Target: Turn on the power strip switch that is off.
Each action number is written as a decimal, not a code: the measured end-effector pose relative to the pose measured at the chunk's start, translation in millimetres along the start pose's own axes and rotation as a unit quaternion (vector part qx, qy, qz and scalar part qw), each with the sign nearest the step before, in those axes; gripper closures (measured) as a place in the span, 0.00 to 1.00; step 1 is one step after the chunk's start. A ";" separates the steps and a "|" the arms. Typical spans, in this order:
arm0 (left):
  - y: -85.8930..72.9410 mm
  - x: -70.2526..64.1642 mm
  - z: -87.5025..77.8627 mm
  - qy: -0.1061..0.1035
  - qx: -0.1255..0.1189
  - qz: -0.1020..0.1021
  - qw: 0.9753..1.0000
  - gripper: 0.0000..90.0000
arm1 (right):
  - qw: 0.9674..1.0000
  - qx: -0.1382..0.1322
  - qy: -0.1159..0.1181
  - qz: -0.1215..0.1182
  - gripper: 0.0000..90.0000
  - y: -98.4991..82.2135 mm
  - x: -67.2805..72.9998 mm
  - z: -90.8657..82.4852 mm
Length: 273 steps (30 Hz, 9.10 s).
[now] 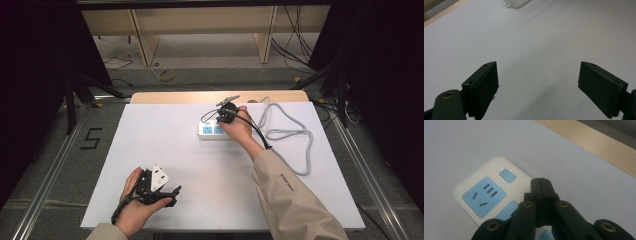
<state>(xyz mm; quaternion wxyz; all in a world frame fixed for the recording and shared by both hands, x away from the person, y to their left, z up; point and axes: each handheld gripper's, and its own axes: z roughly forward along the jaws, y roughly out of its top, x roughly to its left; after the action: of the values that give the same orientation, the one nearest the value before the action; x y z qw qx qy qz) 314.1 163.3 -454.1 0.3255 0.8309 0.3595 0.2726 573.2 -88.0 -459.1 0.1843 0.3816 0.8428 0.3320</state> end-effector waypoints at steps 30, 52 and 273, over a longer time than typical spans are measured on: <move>-0.3 0.3 -0.5 0.000 0.001 0.001 1.000 0.18 | 0.999 0.027 -0.011 -0.022 1.00 8.2 2.5 3.0; -0.2 -0.3 -0.6 -0.002 0.001 0.002 1.000 0.18 | 0.998 0.050 -0.015 -0.031 1.00 14.3 3.7 4.4; 0.7 -3.0 -0.4 0.002 0.007 -0.001 1.000 0.18 | 0.999 -0.011 0.040 -0.009 0.63 -89.9 2.8 -151.5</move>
<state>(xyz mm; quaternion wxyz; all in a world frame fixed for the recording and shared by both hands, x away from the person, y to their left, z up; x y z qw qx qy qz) 312.3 160.8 -453.9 0.3188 0.8325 0.3630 0.2713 439.2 -193.2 -414.4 0.1579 0.3585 0.8489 0.3548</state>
